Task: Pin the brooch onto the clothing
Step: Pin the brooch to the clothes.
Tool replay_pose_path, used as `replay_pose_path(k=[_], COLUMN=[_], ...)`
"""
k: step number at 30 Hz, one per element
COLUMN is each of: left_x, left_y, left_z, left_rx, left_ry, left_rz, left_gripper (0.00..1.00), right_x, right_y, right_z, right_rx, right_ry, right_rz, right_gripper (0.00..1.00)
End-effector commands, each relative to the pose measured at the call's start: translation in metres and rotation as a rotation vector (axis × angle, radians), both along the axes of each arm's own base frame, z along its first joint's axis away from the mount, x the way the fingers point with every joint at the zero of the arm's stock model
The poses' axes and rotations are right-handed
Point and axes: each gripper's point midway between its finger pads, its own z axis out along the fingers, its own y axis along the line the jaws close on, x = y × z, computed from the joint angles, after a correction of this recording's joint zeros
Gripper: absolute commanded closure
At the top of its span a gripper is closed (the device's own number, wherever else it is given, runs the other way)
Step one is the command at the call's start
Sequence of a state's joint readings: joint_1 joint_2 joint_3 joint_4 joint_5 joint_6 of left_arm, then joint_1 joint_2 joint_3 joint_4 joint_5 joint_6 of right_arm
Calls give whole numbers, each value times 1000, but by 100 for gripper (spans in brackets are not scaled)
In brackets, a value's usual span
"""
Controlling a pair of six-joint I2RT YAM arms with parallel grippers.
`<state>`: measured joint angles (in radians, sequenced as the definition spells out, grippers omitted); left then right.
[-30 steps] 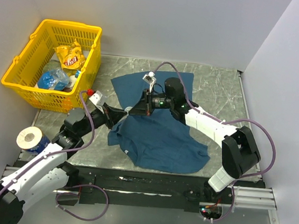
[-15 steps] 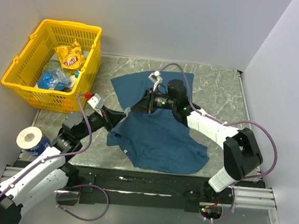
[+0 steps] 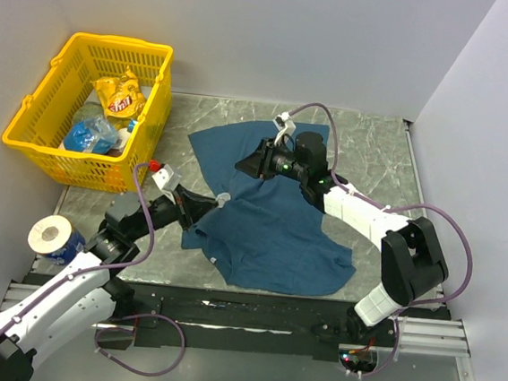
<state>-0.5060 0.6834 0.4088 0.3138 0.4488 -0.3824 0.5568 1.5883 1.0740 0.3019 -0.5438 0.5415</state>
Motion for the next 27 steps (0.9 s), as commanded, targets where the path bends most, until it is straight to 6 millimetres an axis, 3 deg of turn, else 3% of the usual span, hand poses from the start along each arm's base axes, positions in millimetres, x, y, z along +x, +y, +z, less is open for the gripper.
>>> replay_pose_path(k=[1, 5, 6, 7, 10, 16, 17, 18, 20, 22, 24, 25, 27], left_x=[7, 32, 40, 44, 49, 24, 13, 12, 12, 18, 23, 36, 44], left_y=[4, 13, 18, 17, 3, -52, -65, -71, -70, -52, -30, -10, 16], left_z=[11, -9, -12, -24, -40, -92, -98, -105, -105, -92, -76, -73, -76], left_rx=[-17, 94, 125, 189, 298, 549, 572, 597, 572, 492, 392, 335, 294], left_ry=[-11, 67, 75, 108, 135, 156, 148, 155, 186, 196, 223, 265, 306], left_rz=[46, 207, 270, 285, 328, 254, 213, 207, 248, 338, 388, 459, 533], left_gripper=[99, 99, 99, 99, 99, 98, 94, 67, 39, 3, 4, 4, 4], right_x=[-1, 3, 4, 5, 5, -1, -2, -2, -2, -5, -6, -6, -7], right_y=[-7, -23, -27, -36, -54, -76, -78, -81, -87, -92, -99, -101, -102], right_z=[26, 14, 10, 6, -8, -35, -38, -44, -50, -56, -63, -65, -71], right_rx=[-5, -97, -121, -161, -233, -327, -337, -354, -376, -402, -433, -441, -452], right_ry=[-95, -89, -80, -79, -65, 12, 20, 35, 50, 62, 78, 87, 100], right_rz=[-29, -97, -116, -148, -207, -243, -246, -246, -258, -263, -278, -282, -278], right_gripper=[57, 41, 20, 16, 9, 5, 5, 4, 3, 2, 0, 0, 0])
